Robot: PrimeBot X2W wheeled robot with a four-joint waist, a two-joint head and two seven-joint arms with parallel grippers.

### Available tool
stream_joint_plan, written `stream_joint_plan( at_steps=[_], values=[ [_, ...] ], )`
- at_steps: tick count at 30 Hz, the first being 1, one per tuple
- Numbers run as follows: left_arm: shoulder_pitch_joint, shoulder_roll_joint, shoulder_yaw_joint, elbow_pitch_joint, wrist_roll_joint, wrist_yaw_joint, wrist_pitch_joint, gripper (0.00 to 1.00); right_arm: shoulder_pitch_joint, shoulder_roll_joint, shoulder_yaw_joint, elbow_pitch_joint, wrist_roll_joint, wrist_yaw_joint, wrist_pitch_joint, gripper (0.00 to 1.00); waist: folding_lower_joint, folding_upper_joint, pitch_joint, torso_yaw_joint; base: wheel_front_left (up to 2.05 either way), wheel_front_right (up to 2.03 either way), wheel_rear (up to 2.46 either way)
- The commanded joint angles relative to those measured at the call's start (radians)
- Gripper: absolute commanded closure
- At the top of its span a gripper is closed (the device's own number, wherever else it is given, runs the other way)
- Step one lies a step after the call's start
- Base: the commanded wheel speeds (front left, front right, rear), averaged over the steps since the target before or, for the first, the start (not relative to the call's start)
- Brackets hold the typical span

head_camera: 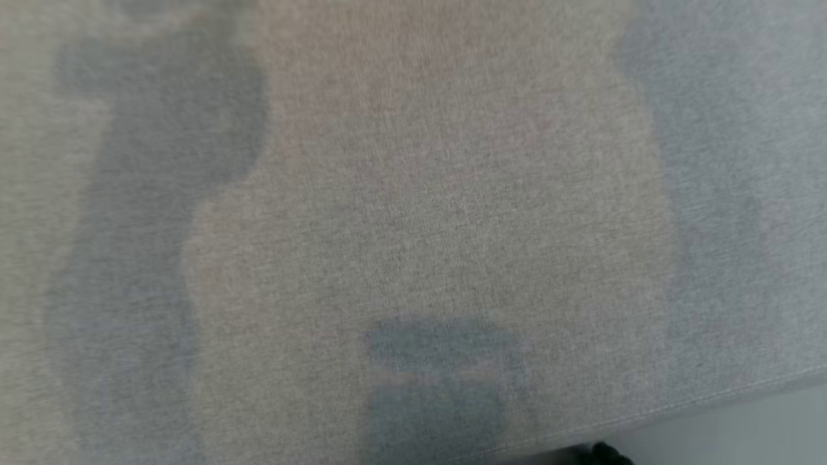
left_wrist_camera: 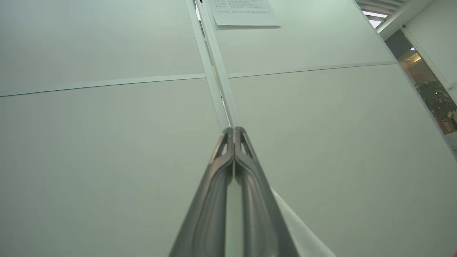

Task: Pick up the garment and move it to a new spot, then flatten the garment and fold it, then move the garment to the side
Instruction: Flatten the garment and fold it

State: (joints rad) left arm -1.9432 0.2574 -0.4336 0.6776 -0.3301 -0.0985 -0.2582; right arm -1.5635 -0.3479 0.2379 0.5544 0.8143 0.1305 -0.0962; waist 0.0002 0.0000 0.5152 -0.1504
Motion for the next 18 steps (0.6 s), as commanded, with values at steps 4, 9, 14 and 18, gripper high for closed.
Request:
stream_joint_plan(
  at_steps=[4,9,14,18],
  values=[
    [0.073,0.000,0.104,-0.199,0.049,-0.011,-0.004,1.00,-0.021,-0.013,0.091,0.056,0.039,0.000,-0.098,1.00,-0.0002,0.0000,0.325,-0.033,0.00,0.00,0.00],
    [0.303,-0.041,0.222,-0.365,0.026,-0.030,-0.005,1.00,0.030,-0.064,0.216,0.127,0.095,0.000,-0.142,1.00,-0.0002,0.0000,0.350,0.012,0.00,0.00,0.00],
    [0.589,-0.034,0.240,-0.504,-0.067,-0.032,-0.005,1.00,0.117,-0.111,0.290,0.151,0.166,0.000,-0.163,1.00,-0.0002,0.0000,0.310,0.051,0.00,0.00,0.00],
    [0.817,-0.023,0.231,-0.618,-0.151,-0.032,-0.005,1.00,0.220,-0.164,0.315,0.121,0.226,0.000,-0.171,1.00,-0.0002,0.0000,0.241,0.069,0.00,0.00,0.00]
  ],
)
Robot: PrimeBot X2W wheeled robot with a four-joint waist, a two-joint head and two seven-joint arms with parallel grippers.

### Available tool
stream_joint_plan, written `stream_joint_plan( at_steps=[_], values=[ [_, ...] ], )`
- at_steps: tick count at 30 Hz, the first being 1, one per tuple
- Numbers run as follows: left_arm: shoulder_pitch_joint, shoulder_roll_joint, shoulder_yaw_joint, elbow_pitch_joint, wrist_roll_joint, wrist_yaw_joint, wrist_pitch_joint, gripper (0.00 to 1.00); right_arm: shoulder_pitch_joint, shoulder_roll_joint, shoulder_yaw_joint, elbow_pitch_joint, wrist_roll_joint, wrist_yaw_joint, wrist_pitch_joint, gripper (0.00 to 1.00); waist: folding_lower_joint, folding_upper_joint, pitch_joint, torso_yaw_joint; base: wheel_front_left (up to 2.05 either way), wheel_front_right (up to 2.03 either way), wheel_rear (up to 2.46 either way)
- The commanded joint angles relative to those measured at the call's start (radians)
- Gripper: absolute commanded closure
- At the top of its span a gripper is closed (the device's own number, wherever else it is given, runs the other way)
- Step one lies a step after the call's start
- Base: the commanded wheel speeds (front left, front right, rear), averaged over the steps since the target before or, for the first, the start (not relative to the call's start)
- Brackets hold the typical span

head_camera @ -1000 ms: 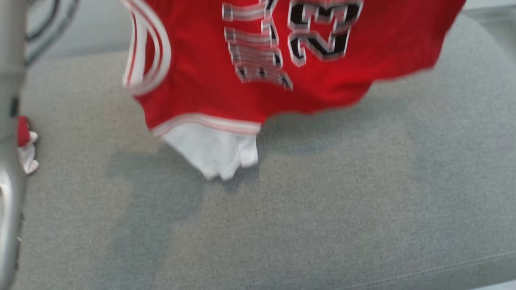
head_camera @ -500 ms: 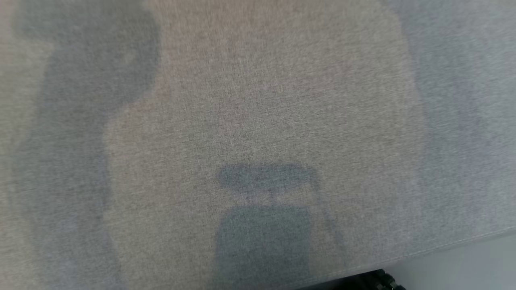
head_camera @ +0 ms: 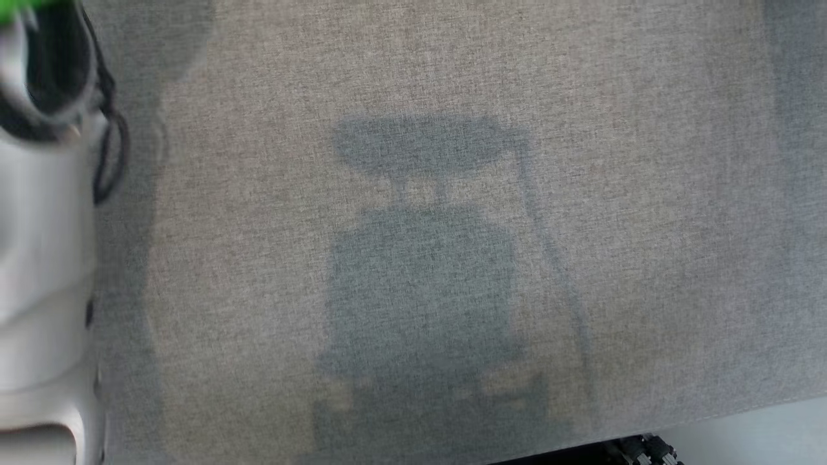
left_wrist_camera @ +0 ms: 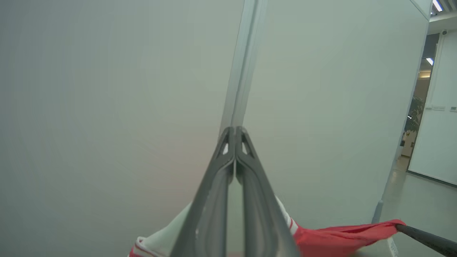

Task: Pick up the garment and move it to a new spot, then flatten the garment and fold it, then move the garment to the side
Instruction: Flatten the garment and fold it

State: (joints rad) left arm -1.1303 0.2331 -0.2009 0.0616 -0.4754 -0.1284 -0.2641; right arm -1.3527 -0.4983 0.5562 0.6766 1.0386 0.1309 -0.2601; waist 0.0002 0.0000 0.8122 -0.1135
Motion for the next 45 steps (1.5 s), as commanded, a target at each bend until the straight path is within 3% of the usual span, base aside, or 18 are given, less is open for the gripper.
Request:
stream_joint_plan(
  at_steps=[1,7,13,21,28,45],
  values=[
    [0.068,0.011,-0.011,-0.027,-0.018,-0.002,0.001,1.00,0.040,-0.023,-0.013,-0.018,0.015,0.000,-0.006,1.00,-0.0002,0.0000,-0.078,0.035,0.00,0.00,0.00],
    [0.427,0.037,0.006,-0.173,-0.058,-0.003,0.000,1.00,0.274,-0.080,-0.106,-0.152,-0.005,-0.001,-0.006,1.00,-0.0002,0.0000,-0.212,0.040,0.00,0.00,0.00],
    [0.742,0.006,0.060,-0.254,-0.056,-0.003,0.000,1.00,0.549,-0.106,-0.153,-0.283,-0.066,-0.001,-0.006,1.00,-0.0002,0.0000,-0.333,0.036,0.00,0.00,0.00],
    [1.019,-0.047,0.045,-0.268,-0.065,-0.002,0.000,1.00,0.842,-0.106,-0.155,-0.323,-0.086,-0.001,-0.006,1.00,-0.0002,0.0000,-0.455,0.037,0.00,0.00,0.00],
    [1.159,-0.050,0.003,-0.243,-0.083,-0.002,0.000,1.00,1.024,-0.109,-0.203,-0.337,-0.096,-0.001,-0.006,1.00,-0.0002,0.0000,-0.526,0.043,0.00,0.00,0.00],
    [1.278,-0.005,-0.068,-0.186,-0.137,-0.003,0.000,1.00,1.204,-0.121,-0.231,-0.363,-0.108,-0.001,-0.006,1.00,-0.0002,0.0000,-0.658,0.046,0.00,0.00,0.00]
  ],
)
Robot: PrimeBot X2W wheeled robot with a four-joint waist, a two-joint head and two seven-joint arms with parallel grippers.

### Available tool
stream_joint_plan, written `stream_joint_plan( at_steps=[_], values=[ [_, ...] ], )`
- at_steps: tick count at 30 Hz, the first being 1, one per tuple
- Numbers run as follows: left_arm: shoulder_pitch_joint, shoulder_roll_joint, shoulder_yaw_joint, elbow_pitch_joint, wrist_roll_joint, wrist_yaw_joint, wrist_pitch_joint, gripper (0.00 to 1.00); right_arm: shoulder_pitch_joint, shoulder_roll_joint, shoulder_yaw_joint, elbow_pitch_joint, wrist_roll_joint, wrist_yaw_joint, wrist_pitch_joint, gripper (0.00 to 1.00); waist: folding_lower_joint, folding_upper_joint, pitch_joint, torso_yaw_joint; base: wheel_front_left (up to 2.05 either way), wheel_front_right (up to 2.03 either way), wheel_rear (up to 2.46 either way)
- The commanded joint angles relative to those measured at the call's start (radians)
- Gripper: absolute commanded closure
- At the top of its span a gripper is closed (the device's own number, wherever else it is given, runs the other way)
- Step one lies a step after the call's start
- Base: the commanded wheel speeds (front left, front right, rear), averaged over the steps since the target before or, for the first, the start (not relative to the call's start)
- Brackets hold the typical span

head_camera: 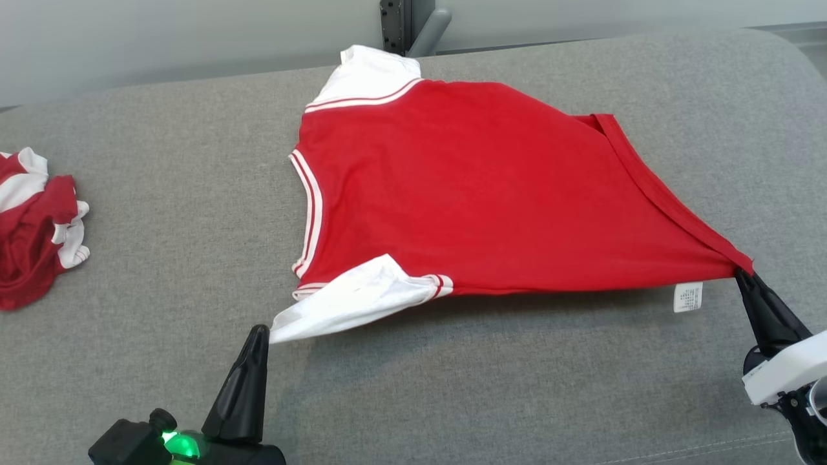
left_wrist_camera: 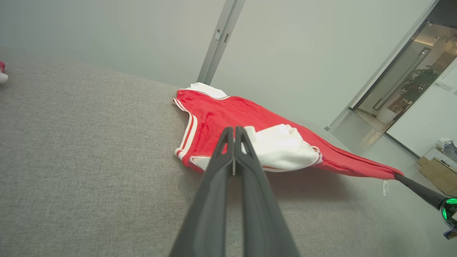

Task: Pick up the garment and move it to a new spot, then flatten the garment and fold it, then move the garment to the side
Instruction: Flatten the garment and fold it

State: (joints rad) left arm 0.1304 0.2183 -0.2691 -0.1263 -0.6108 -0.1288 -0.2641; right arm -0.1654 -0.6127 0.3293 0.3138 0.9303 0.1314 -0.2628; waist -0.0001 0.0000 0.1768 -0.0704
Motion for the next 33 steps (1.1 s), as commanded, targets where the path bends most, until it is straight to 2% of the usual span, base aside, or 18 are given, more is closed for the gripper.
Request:
stream_joint_plan(
  at_steps=[1,8,10,14,21,25,33],
  values=[
    [0.023,0.011,0.000,0.002,-0.003,-0.002,0.000,1.00,0.025,-0.006,-0.006,0.000,0.003,-0.001,-0.004,1.00,0.0001,0.0000,-0.030,0.003,0.00,0.00,0.00],
    [-0.041,0.033,-0.007,-0.067,-0.033,-0.002,0.000,1.00,0.010,-0.022,-0.050,-0.069,-0.008,-0.001,-0.004,1.00,0.0001,0.0000,-0.072,0.006,0.00,0.00,0.00],
    [-0.123,0.059,-0.005,-0.093,-0.052,-0.002,0.000,1.00,-0.032,-0.050,-0.059,-0.111,-0.009,-0.001,-0.004,1.00,0.0001,0.0000,-0.095,0.006,0.00,0.00,0.00],
    [-0.298,0.099,-0.001,-0.080,-0.059,-0.002,0.000,1.00,-0.149,-0.106,-0.027,-0.119,-0.010,-0.001,0.015,1.00,0.0001,0.0000,-0.133,0.006,0.00,0.00,0.00],
    [-0.704,0.185,-0.113,0.023,-0.110,-0.002,0.040,1.00,-0.437,-0.147,0.003,-0.065,0.095,-0.001,0.229,1.00,0.0001,0.0000,-0.187,0.012,0.00,0.00,0.00],
    [-0.918,0.203,-0.162,0.078,-0.132,-0.002,0.091,1.00,-0.587,-0.158,0.012,-0.050,0.114,-0.001,0.322,1.00,0.0001,0.0000,-0.197,0.014,0.00,0.00,0.00],
    [-1.161,0.230,-0.219,0.207,-0.163,-0.002,0.188,1.00,-0.762,-0.189,0.052,-0.048,0.111,-0.001,0.444,1.00,0.0001,0.0000,-0.187,0.006,0.00,0.00,0.00]
  ],
)
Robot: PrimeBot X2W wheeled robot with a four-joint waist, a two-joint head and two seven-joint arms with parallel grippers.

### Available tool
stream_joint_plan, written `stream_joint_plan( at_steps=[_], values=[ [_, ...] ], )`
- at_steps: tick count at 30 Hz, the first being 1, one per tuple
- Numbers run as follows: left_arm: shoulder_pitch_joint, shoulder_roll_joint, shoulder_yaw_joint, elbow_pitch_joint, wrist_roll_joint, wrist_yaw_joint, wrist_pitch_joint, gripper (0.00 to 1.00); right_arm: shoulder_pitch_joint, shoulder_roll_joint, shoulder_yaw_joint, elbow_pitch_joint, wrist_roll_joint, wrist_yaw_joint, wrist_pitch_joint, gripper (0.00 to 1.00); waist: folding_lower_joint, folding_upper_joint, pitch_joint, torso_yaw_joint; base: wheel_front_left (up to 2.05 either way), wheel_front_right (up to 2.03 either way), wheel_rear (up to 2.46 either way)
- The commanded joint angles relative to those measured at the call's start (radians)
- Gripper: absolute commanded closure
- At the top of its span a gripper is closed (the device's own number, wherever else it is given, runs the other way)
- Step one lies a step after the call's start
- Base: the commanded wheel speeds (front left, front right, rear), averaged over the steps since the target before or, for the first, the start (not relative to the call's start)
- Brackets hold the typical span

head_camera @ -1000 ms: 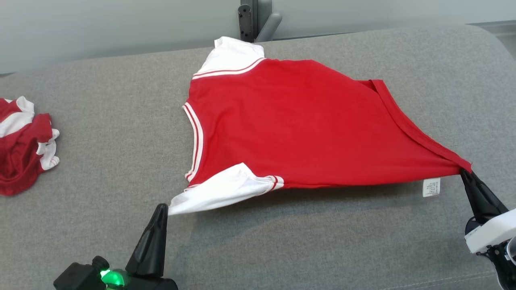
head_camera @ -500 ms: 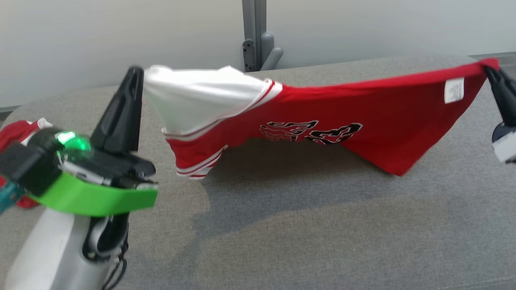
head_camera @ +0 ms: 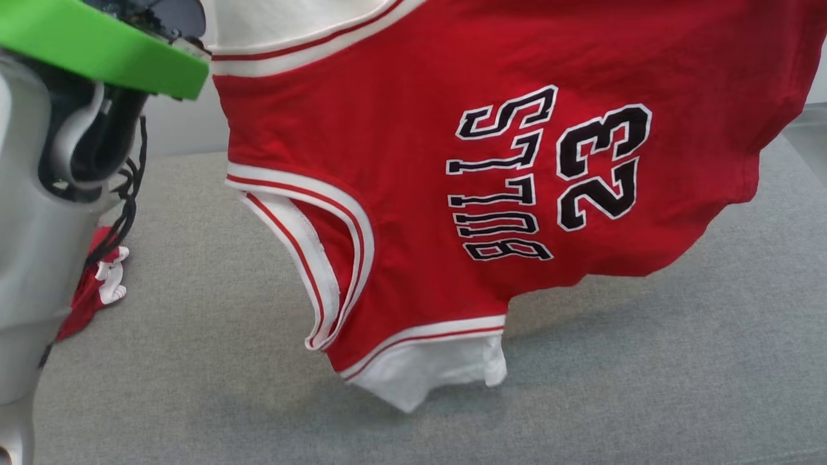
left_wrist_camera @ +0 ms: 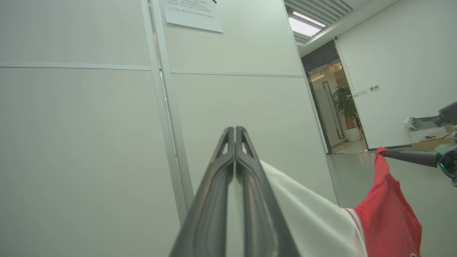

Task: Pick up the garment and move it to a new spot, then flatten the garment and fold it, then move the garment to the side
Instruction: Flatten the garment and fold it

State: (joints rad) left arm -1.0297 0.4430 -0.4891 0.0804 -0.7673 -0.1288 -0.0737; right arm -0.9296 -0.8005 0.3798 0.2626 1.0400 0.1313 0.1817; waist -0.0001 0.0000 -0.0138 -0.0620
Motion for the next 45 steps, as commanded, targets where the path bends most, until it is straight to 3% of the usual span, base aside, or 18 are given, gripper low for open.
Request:
stream_joint_plan(
  at_steps=[1,7,13,16,20,22,24,27,36,40,45],
  values=[
    [-0.026,0.007,-0.007,0.021,-0.016,-0.002,0.015,1.00,-0.014,-0.001,0.012,0.008,-0.002,-0.001,0.016,1.00,0.0001,0.0000,0.010,-0.005,0.00,0.00,0.00],
    [-0.178,-0.023,-0.034,0.182,-0.088,-0.002,0.119,1.00,-0.135,0.043,0.056,0.093,-0.018,-0.001,0.090,1.00,0.0001,0.0000,0.130,-0.023,0.00,0.00,0.00],
    [-0.452,-0.090,-0.089,0.378,-0.040,-0.002,0.118,1.00,-0.364,0.155,0.059,0.262,-0.105,-0.001,0.060,1.00,0.0001,0.0000,0.410,-0.039,0.00,0.00,0.00],
    [-0.622,-0.105,-0.123,0.502,0.064,0.000,0.019,1.00,-0.513,0.230,0.063,0.359,-0.196,-0.001,-0.052,1.00,0.0001,0.0000,0.548,-0.064,0.00,0.00,0.00],
    [-0.814,-0.147,-0.132,0.640,0.201,0.048,-0.164,1.00,-0.687,0.321,0.022,0.503,-0.307,-0.001,-0.297,1.00,0.0001,0.0000,0.686,-0.092,0.00,0.00,0.00],
    [-0.885,-0.159,-0.124,0.662,0.255,0.053,-0.187,1.00,-0.756,0.334,0.028,0.551,-0.375,-0.001,-0.392,1.00,0.0001,0.0000,0.751,-0.092,0.00,0.00,0.00],
    [-0.931,-0.155,-0.074,0.598,0.305,0.061,-0.191,1.00,-0.808,0.348,0.027,0.579,-0.426,-0.001,-0.435,1.00,0.0001,0.0000,0.812,-0.090,0.00,0.00,0.00],
    [-0.883,-0.158,0.020,0.467,0.380,0.058,-0.190,1.00,-0.847,0.349,-0.030,0.554,-0.487,-0.001,-0.447,1.00,0.0001,0.0000,0.893,-0.071,0.00,0.00,0.00],
    [-0.530,-0.220,0.243,0.201,0.447,0.000,-0.190,1.00,-0.621,0.393,-0.158,0.449,-0.558,-0.001,-0.448,1.00,0.0001,0.0000,0.974,-0.006,0.00,0.00,0.00],
    [-0.380,-0.221,0.235,0.107,0.399,-0.002,-0.190,1.00,-0.529,0.400,-0.161,0.419,-0.546,-0.001,-0.448,1.00,0.0001,0.0000,0.953,0.000,0.00,0.00,0.00],
    [-0.071,-0.162,0.173,-0.059,0.296,-0.002,-0.190,1.00,-0.326,0.391,-0.154,0.379,-0.514,-0.001,-0.447,1.00,0.0001,0.0000,0.846,0.006,0.00,0.00,0.00]
  ],
)
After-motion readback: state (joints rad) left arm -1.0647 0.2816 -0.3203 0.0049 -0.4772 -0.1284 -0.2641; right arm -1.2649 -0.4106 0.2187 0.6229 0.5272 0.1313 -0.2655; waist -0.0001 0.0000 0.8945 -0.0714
